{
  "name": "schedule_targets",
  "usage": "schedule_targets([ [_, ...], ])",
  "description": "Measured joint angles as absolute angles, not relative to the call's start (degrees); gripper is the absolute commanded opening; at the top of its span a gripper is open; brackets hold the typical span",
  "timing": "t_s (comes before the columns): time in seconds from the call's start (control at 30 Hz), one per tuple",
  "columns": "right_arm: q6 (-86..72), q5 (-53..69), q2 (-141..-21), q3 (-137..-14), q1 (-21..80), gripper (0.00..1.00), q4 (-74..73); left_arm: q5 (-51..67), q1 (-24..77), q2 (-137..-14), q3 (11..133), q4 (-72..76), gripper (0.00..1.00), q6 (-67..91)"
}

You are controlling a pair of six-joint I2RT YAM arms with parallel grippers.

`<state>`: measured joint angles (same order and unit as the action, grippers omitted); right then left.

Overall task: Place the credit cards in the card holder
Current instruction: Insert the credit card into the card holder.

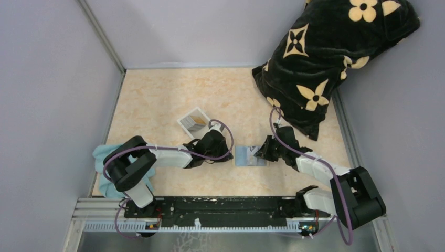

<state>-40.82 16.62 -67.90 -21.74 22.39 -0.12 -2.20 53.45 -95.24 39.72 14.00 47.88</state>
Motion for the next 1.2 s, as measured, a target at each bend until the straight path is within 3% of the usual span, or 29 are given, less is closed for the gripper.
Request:
schedule_targets([
  [1.0, -41.34, 19.42, -72.18, -19.79, 22.70, 0.00, 6.87, -1.96, 54.00, -95.66, 40.45, 13.13, 0.01, 47.94],
  [1.03, -41.10, 19.40, -72.53, -20.08, 22.83, 0.01, 6.85, -1.96, 54.02, -95.68, 40.53, 12.97, 0.01, 47.94],
  [1.2, -39.03, 17.65, -74.98, -23.31, 25.34, 0.27, 4.43, -1.96, 54.15, -95.92, 40.86, 12.82, 0.01, 47.94],
])
